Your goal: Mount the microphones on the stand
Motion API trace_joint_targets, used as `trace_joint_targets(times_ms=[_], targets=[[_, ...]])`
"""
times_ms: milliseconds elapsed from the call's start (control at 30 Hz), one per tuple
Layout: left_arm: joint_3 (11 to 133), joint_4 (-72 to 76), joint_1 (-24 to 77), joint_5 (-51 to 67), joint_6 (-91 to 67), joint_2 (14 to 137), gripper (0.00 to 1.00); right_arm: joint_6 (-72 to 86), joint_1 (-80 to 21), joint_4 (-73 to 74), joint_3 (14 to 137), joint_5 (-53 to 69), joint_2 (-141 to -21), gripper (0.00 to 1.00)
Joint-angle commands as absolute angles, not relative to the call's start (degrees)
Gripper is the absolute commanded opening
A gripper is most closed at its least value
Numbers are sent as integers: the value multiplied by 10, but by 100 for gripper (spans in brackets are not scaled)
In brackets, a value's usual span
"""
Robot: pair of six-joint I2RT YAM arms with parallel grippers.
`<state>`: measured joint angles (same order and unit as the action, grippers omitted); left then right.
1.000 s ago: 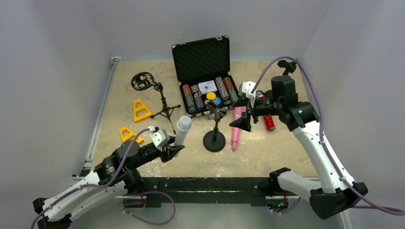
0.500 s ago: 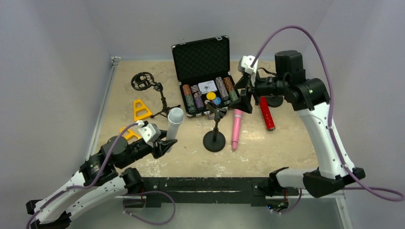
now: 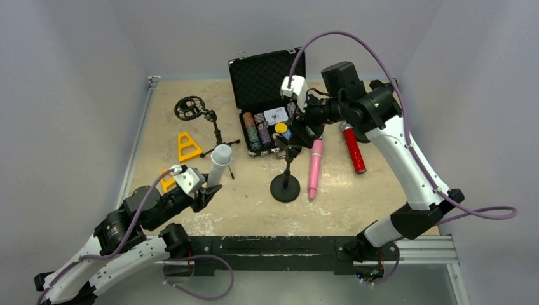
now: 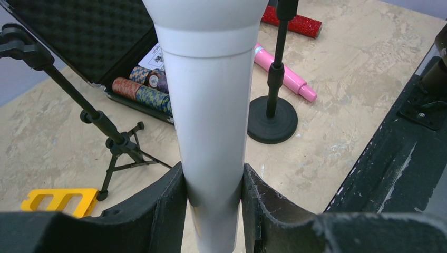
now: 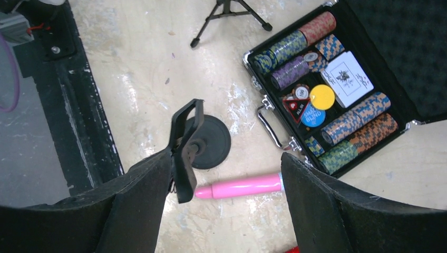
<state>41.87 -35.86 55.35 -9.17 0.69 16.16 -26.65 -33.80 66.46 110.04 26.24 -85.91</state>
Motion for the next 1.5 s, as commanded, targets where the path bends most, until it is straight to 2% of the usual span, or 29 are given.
trace_joint_targets(times_ms=[0, 467, 767, 1000, 1100, 1467], targets=[[418, -355, 549, -103, 14, 155, 0, -247, -346, 666, 1124, 223, -872, 79], [418, -348, 516, -59, 8, 158, 0, -196, -362, 654, 1173, 209, -938, 79], [418, -344, 512, -52, 10, 158, 0, -191, -362, 652, 1184, 197, -888, 79], [418, -342, 505, -44, 9, 160, 0, -190, -366, 671, 1160, 311, -870, 80], [418, -341, 504, -41, 10, 157, 0, -189, -380, 667, 1141, 292, -881, 79], [417, -339, 503, -28, 11, 156, 0, -180, -399, 655, 1126, 227, -918, 68]])
